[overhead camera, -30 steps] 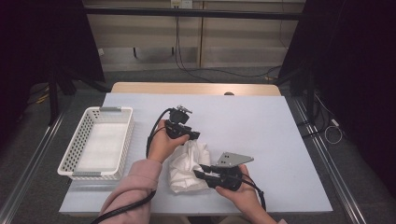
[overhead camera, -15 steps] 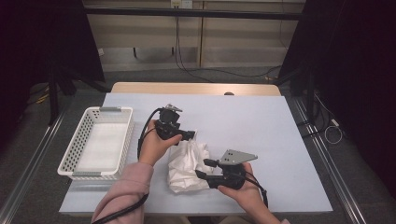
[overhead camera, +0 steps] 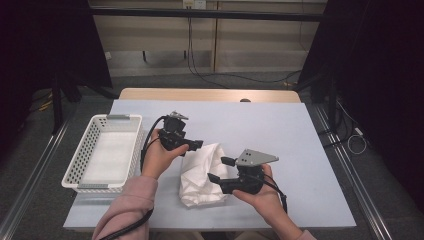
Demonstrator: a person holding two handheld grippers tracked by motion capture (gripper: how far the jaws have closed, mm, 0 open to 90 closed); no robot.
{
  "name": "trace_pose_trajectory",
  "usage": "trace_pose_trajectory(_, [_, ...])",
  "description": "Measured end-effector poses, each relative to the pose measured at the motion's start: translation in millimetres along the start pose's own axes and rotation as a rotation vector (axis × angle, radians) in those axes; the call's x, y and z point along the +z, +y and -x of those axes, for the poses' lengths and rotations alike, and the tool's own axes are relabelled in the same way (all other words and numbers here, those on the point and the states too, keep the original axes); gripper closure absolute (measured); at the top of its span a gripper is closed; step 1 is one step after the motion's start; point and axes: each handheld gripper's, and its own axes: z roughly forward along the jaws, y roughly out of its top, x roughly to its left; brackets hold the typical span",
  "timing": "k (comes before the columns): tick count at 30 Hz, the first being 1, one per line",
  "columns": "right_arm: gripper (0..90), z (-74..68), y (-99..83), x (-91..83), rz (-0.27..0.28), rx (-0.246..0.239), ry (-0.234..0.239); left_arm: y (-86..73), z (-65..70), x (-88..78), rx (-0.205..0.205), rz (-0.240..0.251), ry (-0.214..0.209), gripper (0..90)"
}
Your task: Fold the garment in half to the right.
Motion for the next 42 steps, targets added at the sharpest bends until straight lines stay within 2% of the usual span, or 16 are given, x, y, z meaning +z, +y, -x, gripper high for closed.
trace_pose_trajectory(4, [36.1, -3.2, 2.4, 7.4, -0.006, -0.011, 0.021, -1.5, -2.0, -1.4, -0.019, 0.010, 0.004, 21.8])
trace_pose_trajectory(6, [38.7, -6.7, 1.6, 12.8, -0.020, -0.018, 0.035, -2.0, -4.9, -2.4, 0.013, -0.013, 0.004, 21.8])
trace_pose_trajectory(7, [38.8, -8.9, 0.9, 15.7, -0.020, -0.017, 0.050, -2.9, -4.0, -1.8, -0.011, -0.001, 0.008, 21.8])
trace_pose_trajectory(10, [38.6, -14.3, -2.6, 26.0, -0.041, -0.036, 0.063, -4.1, -7.2, -3.3, 0.000, -0.006, 0.011, 21.6])
trace_pose_trajectory(12, [38.9, -15.3, -5.4, 31.2, -0.063, -0.052, 0.057, -5.3, -6.6, -3.7, -0.026, 0.010, 0.014, 21.1])
trace_pose_trajectory(14, [41.8, -17.0, -8.7, 36.8, -0.085, -0.075, 0.055, -5.6, -9.0, -5.9, 0.002, -0.013, 0.020, 21.0])
trace_pose_trajectory(17, [50.7, -16.9, -15.2, 43.0, -0.124, -0.087, 0.039, -7.2, -8.2, -5.0, -0.026, 0.016, 0.025, 20.7])
trace_pose_trajectory(19, [72.5, -15.1, -19.2, 44.0, -0.146, -0.103, 0.035, -7.4, -9.5, -6.9, -0.004, 0.000, 0.030, 20.7])
trace_pose_trajectory(24, [82.9, -6.9, -19.6, 33.5, -0.121, -0.075, 0.043, -9.4, -9.4, -8.9, -0.009, 0.012, 0.031, 20.7])
trace_pose_trajectory(28, [81.0, -1.4, -16.1, 14.1, -0.103, -0.039, 0.047, -11.0, -9.4, -10.5, -0.029, 0.029, 0.037, 20.7])
trace_pose_trajectory(30, [82.3, 1.7, -17.4, 4.0, -0.102, -0.040, 0.037, -11.5, -11.3, -12.5, -0.009, 0.006, 0.039, 20.7])
trace_pose_trajectory(32, [81.7, 5.5, -21.2, -3.0, -0.102, -0.023, 0.029, -13.0, -10.1, -11.4, -0.027, 0.026, 0.038, 20.7])
trace_pose_trajectory(36, [81.8, 12.1, -32.5, -10.5, -0.123, -0.004, 0.016, -16.2, -9.0, -11.4, -0.012, 0.020, 0.032, 20.7])
trace_pose_trajectory(38, [77.1, 13.2, -36.8, -12.2, -0.129, -0.001, 0.017, -18.1, -8.8, -11.8, -0.009, 0.020, 0.038, 20.7])
trace_pose_trajectory(40, [61.4, 15.7, -38.6, -13.1, -0.122, -0.008, 0.001, -19.4, -9.5, -14.2, -0.009, 0.020, 0.029, 20.2])
trace_pose_trajectory(42, [57.3, 18.5, -37.5, -15.1, -0.103, -0.009, -0.010, -21.6, -9.7, -16.4, -0.029, 0.035, 0.033, 19.7])
